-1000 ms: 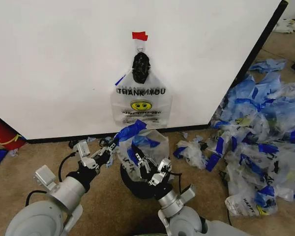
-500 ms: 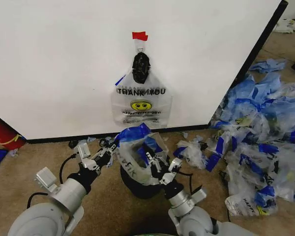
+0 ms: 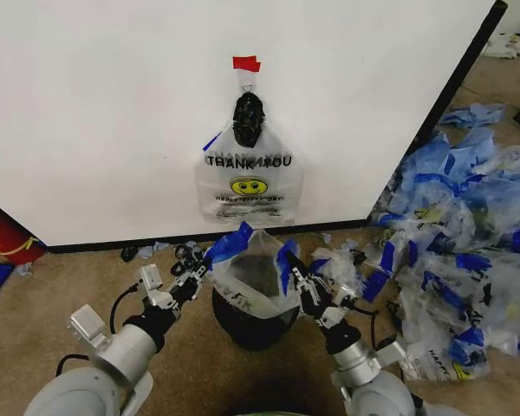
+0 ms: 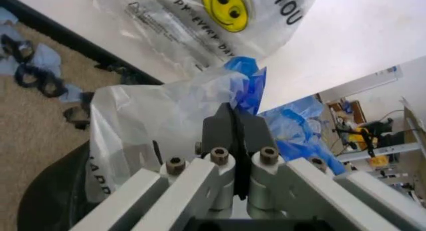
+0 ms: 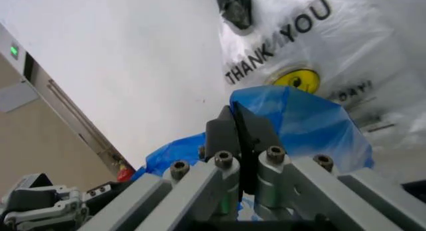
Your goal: Pick up the garbage bag from the wall and place it over the trash bin.
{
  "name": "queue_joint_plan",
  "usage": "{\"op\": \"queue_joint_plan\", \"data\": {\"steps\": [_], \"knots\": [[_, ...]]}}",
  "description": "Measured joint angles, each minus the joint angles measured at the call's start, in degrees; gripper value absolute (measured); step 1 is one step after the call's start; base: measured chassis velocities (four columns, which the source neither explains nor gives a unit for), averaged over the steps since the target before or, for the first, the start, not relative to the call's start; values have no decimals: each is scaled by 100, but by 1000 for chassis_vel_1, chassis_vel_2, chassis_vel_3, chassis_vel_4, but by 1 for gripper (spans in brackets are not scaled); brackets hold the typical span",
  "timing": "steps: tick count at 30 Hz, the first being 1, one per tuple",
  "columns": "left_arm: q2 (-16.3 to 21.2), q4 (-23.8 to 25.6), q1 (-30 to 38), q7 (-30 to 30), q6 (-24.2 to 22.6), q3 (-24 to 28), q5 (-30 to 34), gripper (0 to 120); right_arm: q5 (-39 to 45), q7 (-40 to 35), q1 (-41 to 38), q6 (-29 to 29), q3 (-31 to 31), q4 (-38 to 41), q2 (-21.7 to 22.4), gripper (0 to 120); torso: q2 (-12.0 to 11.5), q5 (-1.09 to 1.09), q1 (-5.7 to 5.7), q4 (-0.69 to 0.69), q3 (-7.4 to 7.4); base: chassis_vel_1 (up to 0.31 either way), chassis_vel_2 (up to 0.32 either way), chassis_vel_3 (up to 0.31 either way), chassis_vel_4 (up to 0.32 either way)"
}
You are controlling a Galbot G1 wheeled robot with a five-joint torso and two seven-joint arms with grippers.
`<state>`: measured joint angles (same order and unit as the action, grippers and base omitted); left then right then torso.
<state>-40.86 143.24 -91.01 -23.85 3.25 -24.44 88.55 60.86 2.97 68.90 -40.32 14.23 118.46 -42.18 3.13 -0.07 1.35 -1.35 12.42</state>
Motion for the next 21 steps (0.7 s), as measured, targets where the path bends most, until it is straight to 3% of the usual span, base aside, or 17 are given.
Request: {"op": "queue_joint_plan", "data": {"steps": [7, 21], "knots": [[-264, 0, -300, -58, 2, 105, -254, 0, -181, 294, 853, -279, -590, -278, -169, 0, 0, -1, 0, 0, 0, 0, 0, 0, 0], [-669, -323, -370, 94, 132, 447, -753, 0, -293, 769, 1390, -676, -957, -907, -494, 0, 0, -1, 0, 0, 0, 0, 0, 0, 0]]}}
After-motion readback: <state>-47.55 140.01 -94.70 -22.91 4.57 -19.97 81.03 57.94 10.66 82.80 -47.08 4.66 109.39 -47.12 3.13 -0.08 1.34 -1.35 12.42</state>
